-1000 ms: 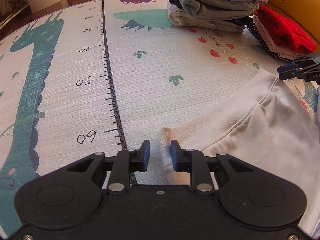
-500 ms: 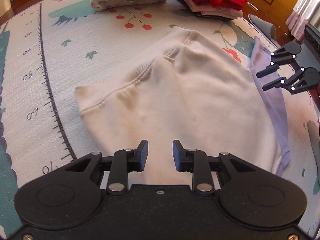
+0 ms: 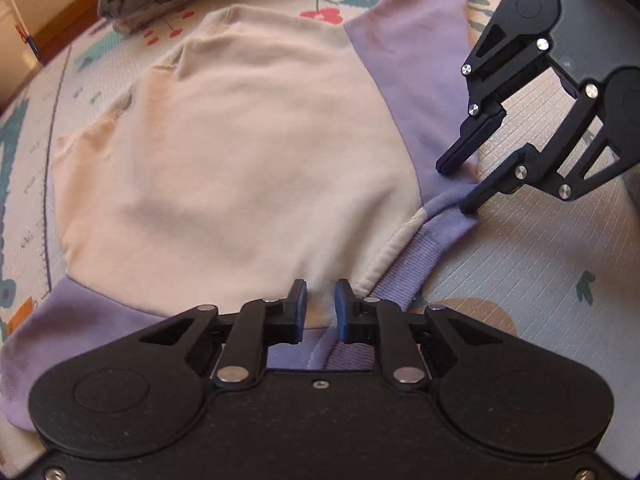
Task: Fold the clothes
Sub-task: 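Grasp the lavender sleeve cuff with the right tool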
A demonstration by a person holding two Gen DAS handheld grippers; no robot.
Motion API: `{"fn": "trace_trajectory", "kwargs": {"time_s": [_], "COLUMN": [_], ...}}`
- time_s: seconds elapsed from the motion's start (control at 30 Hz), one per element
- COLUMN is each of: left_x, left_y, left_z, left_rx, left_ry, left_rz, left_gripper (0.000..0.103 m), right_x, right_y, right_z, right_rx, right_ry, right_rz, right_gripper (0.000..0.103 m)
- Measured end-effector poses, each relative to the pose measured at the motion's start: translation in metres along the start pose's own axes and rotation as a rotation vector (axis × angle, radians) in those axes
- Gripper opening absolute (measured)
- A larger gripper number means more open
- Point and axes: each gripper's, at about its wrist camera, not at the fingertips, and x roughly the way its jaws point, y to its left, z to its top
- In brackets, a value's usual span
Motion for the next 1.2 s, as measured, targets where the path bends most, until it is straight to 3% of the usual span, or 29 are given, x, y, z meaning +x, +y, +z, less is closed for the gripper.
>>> {"fn": "trace_trajectory", "kwargs": {"time_s": [0.1,0.17,0.3,0.33,0.4,0.5,0.57,0.63,0.8,0.93,1.0,1.1,1.2], "left_x": [-0.011,-0.014,-0.003,-0.003,-0.015,-0.017,-0.011,0.004,0.008,0.002,-0.001,-0.005,0.001], "left_y": [-0.001,-0.003,-0.018,-0.021,-0.024,-0.043,-0.051,-0.07,-0.097,-0.099,-0.1,-0.103,-0.104], "left_z": [0.008,0.011,0.008,0.011,0.022,0.046,0.055,0.054,0.06,0.077,0.085,0.1,0.099], "left_rx": [-0.096,-0.122,-0.183,-0.195,-0.267,-0.23,-0.231,-0.195,-0.049,-0.084,-0.101,-0.119,-0.123], "left_ry": [-0.021,-0.042,0.014,0.03,-0.025,-0.098,-0.126,-0.102,-0.089,-0.135,-0.158,-0.196,-0.195], "left_rz": [0.054,0.117,0.162,0.174,0.134,0.109,0.089,0.085,0.129,0.092,0.073,0.045,0.038], "left_gripper": [0.01,0.01,0.011,0.011,0.011,0.011,0.013,0.013,0.013,0.016,0.016,0.016,0.016], "right_x": [-0.012,-0.022,-0.026,-0.019,-0.012,-0.031,-0.047,-0.061,-0.102,-0.136,-0.146,-0.151,-0.144], "right_y": [0.006,0.016,0.021,0.024,0.033,0.028,0.012,-0.011,-0.088,-0.148,-0.166,-0.189,-0.207], "right_z": [-0.003,-0.003,0.008,0.008,0.001,-0.008,-0.015,-0.029,-0.084,-0.159,-0.194,-0.228,-0.247], "right_rx": [0.023,-0.022,0.002,-0.005,-0.051,0.005,0.095,0.208,0.631,1.149,1.346,1.482,1.558], "right_ry": [0.046,0.02,-0.068,-0.02,0.039,0.033,0.012,-0.002,-0.081,-0.288,-0.394,-0.481,-0.533], "right_rz": [0.012,-0.012,-0.025,-0.011,0.033,0.035,0.038,0.008,-0.151,-0.275,-0.326,-0.409,-0.417], "right_gripper": [0.025,0.026,0.026,0.026,0.026,0.026,0.025,0.025,0.026,0.033,0.037,0.04,0.04]}}
